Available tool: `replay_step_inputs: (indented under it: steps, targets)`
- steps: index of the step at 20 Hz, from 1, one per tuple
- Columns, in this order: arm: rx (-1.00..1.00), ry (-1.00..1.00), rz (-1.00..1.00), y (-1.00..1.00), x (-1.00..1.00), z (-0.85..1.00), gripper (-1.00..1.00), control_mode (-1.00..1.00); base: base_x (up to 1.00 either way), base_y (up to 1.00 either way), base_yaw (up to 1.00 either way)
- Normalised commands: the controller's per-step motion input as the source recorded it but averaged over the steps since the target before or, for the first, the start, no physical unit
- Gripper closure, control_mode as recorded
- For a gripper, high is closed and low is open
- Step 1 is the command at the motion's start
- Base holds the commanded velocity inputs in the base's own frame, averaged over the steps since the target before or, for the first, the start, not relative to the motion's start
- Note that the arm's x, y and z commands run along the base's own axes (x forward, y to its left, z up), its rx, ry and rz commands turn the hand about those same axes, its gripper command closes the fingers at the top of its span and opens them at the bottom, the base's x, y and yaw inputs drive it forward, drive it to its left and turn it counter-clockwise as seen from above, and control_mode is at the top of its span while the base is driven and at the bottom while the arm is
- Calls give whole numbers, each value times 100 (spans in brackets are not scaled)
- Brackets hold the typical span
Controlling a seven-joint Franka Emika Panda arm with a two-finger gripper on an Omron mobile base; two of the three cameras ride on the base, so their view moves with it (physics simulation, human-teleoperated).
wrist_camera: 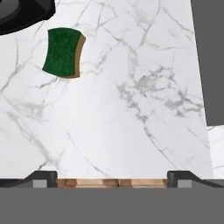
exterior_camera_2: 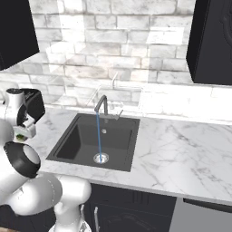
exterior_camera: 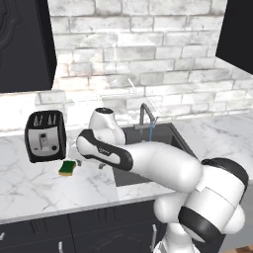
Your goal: Soak the sponge with water for a few seconds and then drop it inside the sink.
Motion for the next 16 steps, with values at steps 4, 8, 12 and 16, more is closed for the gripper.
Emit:
replay_step_inputs:
  steps: [4, 8, 12, 16]
  targets:
    - [0, 0, -1, 21, 31, -3, -100, -100, 0, 0, 0]
    - [0, 0, 0, 25, 33, -3, -100, -100, 0, 0, 0]
    - [0, 0, -1, 17, 17, -5, -100, -100, 0, 0, 0]
    - [0, 0, -1, 10, 21, -9, -100, -100, 0, 0, 0]
